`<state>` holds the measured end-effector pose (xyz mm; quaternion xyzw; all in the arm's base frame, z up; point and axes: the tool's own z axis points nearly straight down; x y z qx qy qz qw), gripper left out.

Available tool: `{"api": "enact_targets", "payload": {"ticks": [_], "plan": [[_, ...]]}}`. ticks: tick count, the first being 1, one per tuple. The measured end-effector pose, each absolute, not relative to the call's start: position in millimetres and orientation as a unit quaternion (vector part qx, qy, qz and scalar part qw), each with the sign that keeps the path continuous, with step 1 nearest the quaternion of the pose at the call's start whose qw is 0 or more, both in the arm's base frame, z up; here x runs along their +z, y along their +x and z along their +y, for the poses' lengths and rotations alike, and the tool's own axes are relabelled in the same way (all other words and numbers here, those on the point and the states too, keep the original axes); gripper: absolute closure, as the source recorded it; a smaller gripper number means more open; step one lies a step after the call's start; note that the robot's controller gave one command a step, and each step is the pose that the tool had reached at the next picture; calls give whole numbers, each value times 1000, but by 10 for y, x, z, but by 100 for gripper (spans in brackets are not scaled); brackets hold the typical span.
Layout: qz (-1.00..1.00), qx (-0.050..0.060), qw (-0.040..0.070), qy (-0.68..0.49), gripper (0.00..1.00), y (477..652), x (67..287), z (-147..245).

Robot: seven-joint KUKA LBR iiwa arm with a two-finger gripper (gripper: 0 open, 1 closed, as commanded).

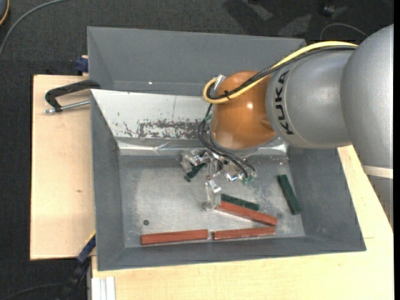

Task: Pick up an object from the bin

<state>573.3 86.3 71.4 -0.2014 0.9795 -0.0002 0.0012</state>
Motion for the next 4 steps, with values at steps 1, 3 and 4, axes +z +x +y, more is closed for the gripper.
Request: {"api": "enact_targets", "payload": {"ticks": [1, 3, 4], "plan": [[986, 0, 4, -165, 0, 5830, 721, 315], [990, 0, 7, -139, 100, 5580, 756, -144], [919, -2, 10, -394, 100, 5477, 765, -317]]}}
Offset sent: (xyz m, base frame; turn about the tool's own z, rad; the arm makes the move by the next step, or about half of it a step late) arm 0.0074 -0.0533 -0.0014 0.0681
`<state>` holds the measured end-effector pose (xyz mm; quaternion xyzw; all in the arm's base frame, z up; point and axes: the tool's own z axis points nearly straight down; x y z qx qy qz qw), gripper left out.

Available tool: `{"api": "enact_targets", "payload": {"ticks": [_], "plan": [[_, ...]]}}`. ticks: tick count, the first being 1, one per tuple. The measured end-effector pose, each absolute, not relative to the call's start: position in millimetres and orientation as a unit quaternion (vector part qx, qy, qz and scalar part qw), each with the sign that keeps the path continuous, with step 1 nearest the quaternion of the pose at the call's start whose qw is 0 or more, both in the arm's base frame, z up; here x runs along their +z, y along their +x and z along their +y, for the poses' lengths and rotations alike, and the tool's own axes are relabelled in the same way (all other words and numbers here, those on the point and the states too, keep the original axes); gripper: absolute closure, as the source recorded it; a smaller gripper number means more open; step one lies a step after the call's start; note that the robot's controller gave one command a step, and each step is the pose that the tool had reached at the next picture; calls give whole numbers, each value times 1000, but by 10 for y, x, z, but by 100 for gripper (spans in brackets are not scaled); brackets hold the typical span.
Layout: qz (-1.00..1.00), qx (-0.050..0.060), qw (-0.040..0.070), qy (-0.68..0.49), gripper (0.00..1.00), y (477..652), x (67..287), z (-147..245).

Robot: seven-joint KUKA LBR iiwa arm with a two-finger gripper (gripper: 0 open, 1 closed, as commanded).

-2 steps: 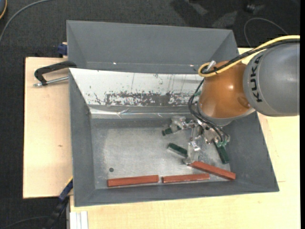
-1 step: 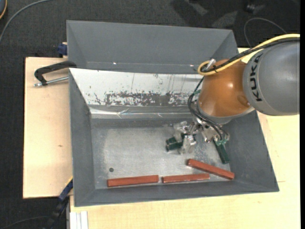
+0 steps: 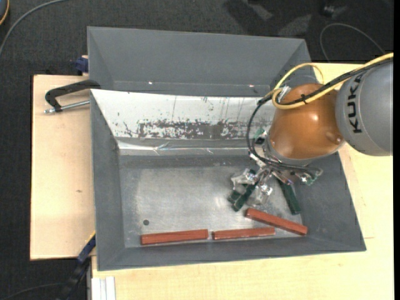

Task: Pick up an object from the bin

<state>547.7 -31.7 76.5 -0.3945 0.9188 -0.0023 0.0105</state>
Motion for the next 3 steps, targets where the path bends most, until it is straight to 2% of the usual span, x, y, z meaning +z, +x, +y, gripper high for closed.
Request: {"api": "enact_targets", "payload": {"ticks": [1, 2, 3], "plan": [[918, -3, 7, -397, 100, 5673, 2175, -358], [918, 0, 3, -397, 0, 5651, 2127, -357], [896, 2, -1, -443, 0, 5509, 769, -193]]}}
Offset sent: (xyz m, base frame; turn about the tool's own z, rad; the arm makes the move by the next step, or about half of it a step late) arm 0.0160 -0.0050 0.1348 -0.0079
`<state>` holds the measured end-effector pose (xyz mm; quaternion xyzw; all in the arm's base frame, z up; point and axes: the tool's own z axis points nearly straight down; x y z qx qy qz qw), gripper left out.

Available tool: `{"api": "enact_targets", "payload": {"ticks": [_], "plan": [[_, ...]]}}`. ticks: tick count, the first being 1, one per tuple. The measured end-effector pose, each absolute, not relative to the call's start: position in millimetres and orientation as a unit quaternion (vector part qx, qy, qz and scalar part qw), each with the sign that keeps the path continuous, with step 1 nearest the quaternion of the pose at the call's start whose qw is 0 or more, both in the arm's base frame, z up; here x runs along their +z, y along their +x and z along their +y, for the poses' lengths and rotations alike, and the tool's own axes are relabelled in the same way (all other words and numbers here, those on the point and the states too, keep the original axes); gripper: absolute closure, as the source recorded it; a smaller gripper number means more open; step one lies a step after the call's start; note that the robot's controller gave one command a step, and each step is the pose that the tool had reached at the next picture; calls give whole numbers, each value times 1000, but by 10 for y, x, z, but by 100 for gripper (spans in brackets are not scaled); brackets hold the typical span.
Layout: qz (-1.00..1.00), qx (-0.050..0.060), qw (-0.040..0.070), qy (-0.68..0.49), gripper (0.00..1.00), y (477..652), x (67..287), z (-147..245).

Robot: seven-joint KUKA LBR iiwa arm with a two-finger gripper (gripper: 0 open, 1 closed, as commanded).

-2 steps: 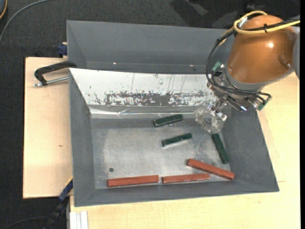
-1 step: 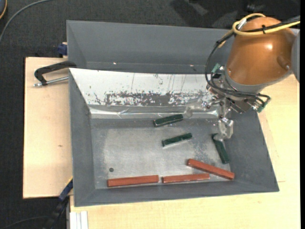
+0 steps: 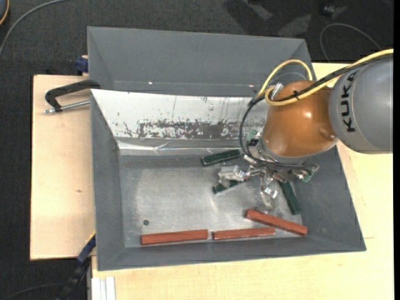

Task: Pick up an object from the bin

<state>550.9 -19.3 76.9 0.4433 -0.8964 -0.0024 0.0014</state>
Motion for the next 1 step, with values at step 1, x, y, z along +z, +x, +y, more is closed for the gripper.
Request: {"api": "enact_targets", "payload": {"ticks": [1], "plan": [[-873, 3, -7, 488, 0, 5502, 2039, -285]]}}
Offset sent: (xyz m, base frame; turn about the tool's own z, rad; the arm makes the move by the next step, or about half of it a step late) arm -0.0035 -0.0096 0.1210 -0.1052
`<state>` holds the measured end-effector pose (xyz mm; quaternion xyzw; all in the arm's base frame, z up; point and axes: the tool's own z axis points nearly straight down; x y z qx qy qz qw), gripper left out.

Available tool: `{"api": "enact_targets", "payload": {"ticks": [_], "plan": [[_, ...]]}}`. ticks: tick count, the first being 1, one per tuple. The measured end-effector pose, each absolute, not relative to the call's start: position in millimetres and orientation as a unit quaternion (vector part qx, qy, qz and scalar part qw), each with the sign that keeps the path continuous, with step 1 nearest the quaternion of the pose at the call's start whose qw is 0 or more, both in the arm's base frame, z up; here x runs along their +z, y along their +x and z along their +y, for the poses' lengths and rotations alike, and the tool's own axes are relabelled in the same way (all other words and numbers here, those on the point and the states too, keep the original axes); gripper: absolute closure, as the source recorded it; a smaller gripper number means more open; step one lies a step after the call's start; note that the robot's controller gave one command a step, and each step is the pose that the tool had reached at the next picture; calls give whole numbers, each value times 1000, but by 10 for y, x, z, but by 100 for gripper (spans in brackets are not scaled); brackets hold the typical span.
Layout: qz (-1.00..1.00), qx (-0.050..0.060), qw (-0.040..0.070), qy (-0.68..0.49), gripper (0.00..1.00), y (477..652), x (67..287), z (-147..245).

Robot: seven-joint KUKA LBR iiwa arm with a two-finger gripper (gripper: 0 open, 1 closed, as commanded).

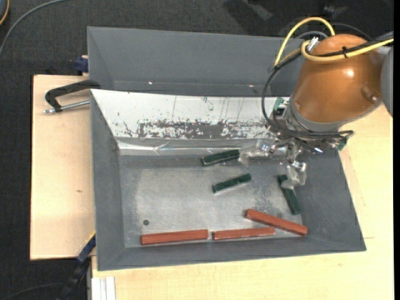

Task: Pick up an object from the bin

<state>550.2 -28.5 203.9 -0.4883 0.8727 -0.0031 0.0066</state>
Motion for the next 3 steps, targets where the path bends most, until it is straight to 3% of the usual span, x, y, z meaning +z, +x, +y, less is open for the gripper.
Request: {"api": "enact_targets", "payload": {"ticks": [1, 2, 3], "plan": [[872, 2, -1, -490, 0, 5867, 683, -215], [872, 1, 1, -489, 100, 5875, 726, -221], [870, -3, 8, -493, 100, 5959, 2611, 9]]}}
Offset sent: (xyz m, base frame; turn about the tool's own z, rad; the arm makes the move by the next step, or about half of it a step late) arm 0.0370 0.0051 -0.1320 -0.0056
